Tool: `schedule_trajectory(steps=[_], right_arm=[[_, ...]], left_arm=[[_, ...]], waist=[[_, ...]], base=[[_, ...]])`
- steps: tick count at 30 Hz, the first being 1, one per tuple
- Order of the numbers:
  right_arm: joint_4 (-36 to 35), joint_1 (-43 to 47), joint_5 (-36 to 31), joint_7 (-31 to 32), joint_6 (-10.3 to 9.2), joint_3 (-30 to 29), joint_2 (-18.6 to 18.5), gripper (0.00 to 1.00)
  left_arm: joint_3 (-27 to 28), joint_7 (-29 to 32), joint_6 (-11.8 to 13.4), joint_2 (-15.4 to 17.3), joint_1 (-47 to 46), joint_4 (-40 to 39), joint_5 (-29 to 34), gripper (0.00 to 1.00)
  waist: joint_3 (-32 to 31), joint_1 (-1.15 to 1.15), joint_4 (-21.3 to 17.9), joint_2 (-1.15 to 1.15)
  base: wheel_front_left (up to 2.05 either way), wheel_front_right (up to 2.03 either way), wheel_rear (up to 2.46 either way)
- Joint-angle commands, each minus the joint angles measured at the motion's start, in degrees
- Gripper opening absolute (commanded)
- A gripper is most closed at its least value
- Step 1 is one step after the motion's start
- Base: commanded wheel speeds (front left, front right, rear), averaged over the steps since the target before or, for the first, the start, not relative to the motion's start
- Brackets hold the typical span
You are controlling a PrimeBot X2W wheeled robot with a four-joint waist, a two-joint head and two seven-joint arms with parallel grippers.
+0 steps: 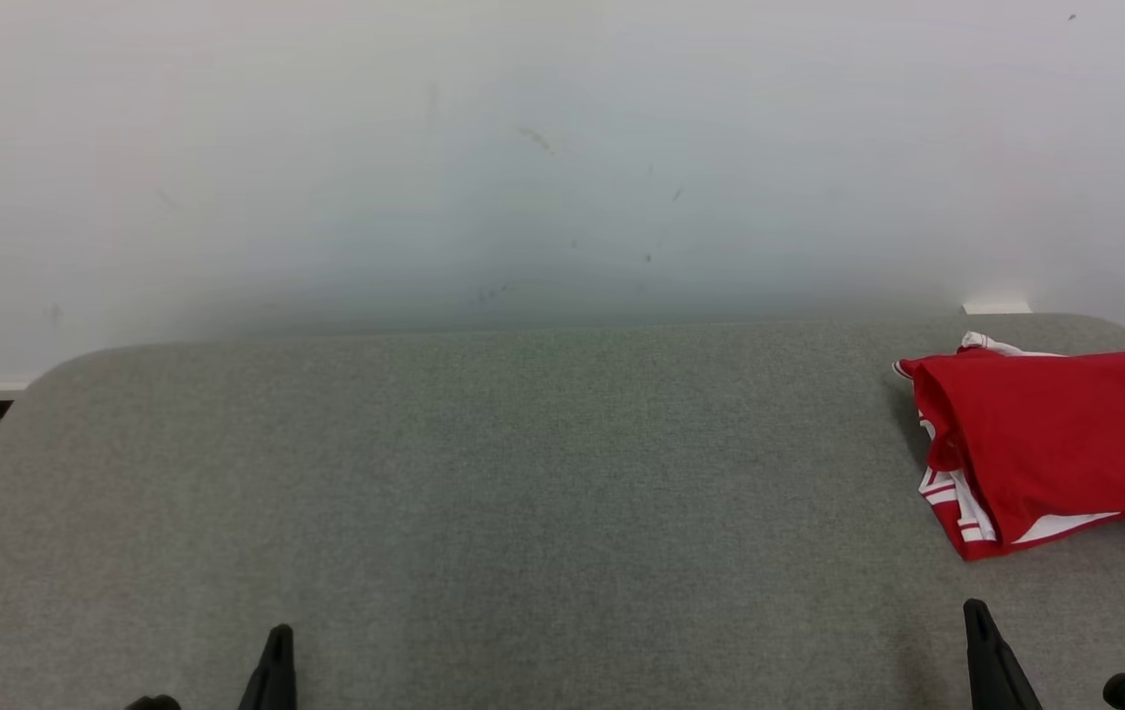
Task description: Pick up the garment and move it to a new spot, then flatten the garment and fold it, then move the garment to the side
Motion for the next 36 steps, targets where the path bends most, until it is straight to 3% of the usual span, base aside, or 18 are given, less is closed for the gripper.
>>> schedule_trajectory(steps=[1,36], right_arm=[[-1.02,-1.9,1.61,0.3,-0.02,-0.6,-0.06,0.0],[-2.04,-4.31,25.14,7.47,-0.06,-5.31,0.05,0.0]], left_arm=[[0.45,0.35,-0.16,0.23,-1.7,-0.92,-1.75,0.0],[3.23,7.61,-1.16,0.41,-4.98,-1.32,-28.77,0.0]], waist=[[0.03,0.0,0.02,0.0],[1.26,0.0,0.89,0.0]], base=[[0.0,0.0,0.0],[0.0,0.0,0.0]])
